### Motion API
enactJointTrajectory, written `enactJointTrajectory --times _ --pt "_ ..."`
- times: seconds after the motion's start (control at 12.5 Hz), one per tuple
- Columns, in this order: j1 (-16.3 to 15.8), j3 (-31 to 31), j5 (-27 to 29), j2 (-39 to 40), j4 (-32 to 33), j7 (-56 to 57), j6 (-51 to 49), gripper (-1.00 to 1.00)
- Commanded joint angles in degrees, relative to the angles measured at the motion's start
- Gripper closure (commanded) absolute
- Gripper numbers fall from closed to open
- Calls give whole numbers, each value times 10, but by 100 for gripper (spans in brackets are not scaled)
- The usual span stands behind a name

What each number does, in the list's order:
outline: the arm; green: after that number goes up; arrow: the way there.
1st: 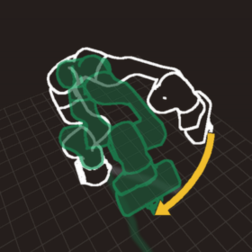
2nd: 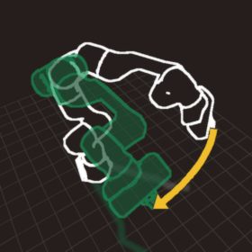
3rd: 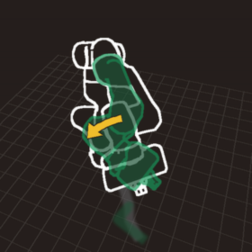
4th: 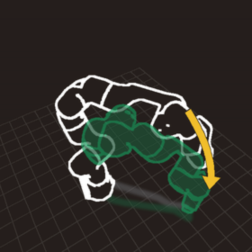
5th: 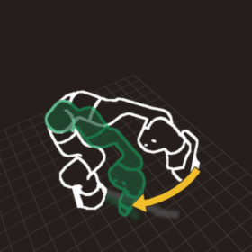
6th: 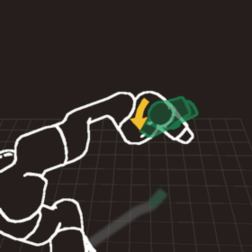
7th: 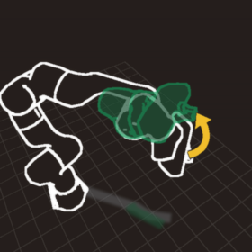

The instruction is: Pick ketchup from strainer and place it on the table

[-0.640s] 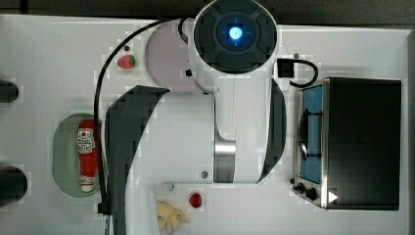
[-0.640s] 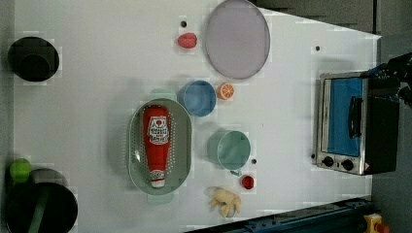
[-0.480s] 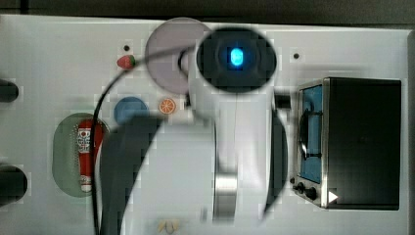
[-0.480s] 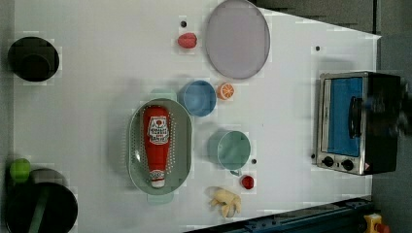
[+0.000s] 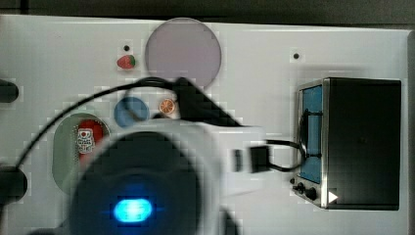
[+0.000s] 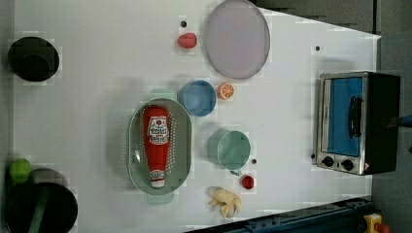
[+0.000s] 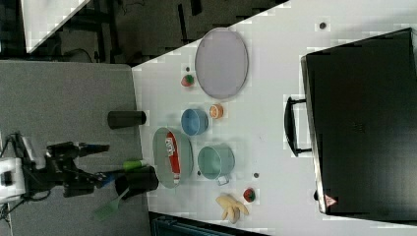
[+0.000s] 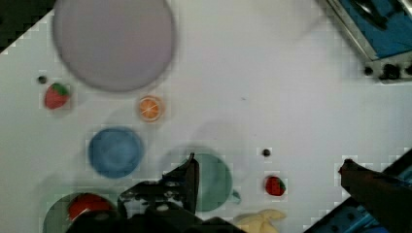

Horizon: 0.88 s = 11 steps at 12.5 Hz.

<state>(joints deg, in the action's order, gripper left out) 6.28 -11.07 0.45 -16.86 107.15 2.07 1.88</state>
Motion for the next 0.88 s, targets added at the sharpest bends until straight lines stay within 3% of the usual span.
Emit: enactJointTrajectory --times 0.08,0.88 --pt "-15 -68 12 52 14 -25 3 -100" --pt "-22 -284 12 153 58 -34 166 -100"
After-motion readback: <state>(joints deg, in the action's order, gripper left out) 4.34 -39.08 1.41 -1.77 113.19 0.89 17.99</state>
